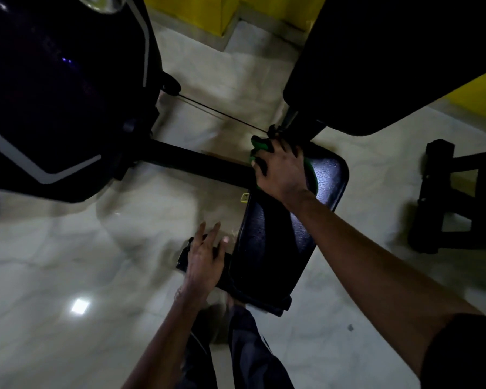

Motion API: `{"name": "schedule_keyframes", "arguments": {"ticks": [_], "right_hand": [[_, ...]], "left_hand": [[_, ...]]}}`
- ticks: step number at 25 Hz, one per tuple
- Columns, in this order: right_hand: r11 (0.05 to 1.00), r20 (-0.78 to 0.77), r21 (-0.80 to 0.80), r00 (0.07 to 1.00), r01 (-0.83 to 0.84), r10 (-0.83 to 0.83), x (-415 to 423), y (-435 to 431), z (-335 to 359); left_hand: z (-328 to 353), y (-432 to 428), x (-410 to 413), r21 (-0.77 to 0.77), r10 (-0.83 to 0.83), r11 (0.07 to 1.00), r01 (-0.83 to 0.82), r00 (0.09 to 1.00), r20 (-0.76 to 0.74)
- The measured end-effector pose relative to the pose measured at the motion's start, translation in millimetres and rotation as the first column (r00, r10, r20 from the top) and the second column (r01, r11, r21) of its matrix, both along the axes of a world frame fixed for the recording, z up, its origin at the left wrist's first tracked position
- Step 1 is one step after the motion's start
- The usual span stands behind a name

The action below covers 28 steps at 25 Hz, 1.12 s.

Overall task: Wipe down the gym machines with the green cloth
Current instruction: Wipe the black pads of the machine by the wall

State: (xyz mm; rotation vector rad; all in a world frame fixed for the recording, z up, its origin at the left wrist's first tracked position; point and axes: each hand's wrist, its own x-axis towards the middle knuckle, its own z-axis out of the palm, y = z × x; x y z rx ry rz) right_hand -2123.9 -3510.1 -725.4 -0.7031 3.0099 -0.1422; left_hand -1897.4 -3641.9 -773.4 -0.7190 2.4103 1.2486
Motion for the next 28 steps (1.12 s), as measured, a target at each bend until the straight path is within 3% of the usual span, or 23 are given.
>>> {"name": "schedule_keyframes", "arguments": {"ticks": [6,8,13,18,21,24,28], "right_hand": [[0.937,0.091,0.106,0.941,-0.334,0.325,45.4,0.7,-8.6],[0.932,0.07,0.109,0.938,-0.346,0.34,39.8,1.3,-7.5],[0.981,0.01,0.062,0.983,-0.185,0.185,45.0,-8.9,-8.0],[0.928,0.074,-0.019,0.925,-0.372,0.372,103.4,18.6,-12.0],[0.861,0.085,-0.034,0.857,-0.507,0.508,95.2,43.2,-11.9],[0.919,0.024,-0.048,0.92,-0.39,0.392,67.1,45.9,-9.5],[0.989,-0.086,-0.144,0.995,0.046,-0.059,76.4,55.4,-13.8]], "left_hand": [[-2.1,-28.7,1.7,-0.024,0.151,0.988,-0.15,0.989,0.008],[-1.0,-33.6,0.9,-0.02,0.147,0.989,-0.147,0.989,-0.019],[5.6,-46.9,4.7,-0.031,0.205,0.978,-0.205,0.979,-0.002],[3.3,-55.0,3.1,-0.018,0.324,0.946,-0.323,0.946,0.029],[6.6,-48.4,-7.9,0.023,0.347,0.937,-0.348,0.937,0.042],[17.9,-31.9,-20.5,0.068,0.236,0.968,-0.24,0.97,0.063],[23.5,-0.8,-33.7,0.322,0.061,0.944,-0.078,0.996,0.061]]}}
